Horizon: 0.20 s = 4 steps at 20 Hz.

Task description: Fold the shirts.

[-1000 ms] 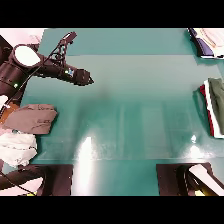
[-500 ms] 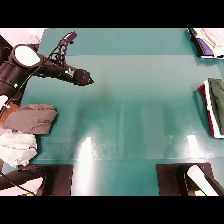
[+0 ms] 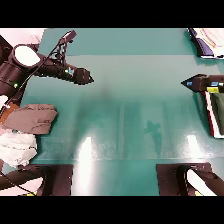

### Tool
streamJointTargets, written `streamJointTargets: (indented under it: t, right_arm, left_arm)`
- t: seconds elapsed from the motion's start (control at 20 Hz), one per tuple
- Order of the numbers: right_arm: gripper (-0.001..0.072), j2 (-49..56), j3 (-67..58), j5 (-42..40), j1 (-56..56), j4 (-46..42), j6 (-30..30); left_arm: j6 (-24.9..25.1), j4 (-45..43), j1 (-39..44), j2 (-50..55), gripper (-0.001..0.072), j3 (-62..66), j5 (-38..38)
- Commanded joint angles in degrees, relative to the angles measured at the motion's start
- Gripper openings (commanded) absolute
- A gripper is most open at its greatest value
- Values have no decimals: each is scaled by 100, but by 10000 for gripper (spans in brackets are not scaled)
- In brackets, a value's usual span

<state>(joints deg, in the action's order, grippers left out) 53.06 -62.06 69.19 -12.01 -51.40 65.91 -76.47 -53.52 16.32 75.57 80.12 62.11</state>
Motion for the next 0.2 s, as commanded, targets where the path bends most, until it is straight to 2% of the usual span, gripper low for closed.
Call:
streamJointTargets:
  t: [0.0,0.15]
  right_arm:
    - [21,-4,2,-61,363,26,-2]
    - [21,-4,2,-59,363,26,-2]
  left_arm:
    - [-2,0,0,-4,25,0,-15]
    - [0,0,0,-4,25,0,-15]
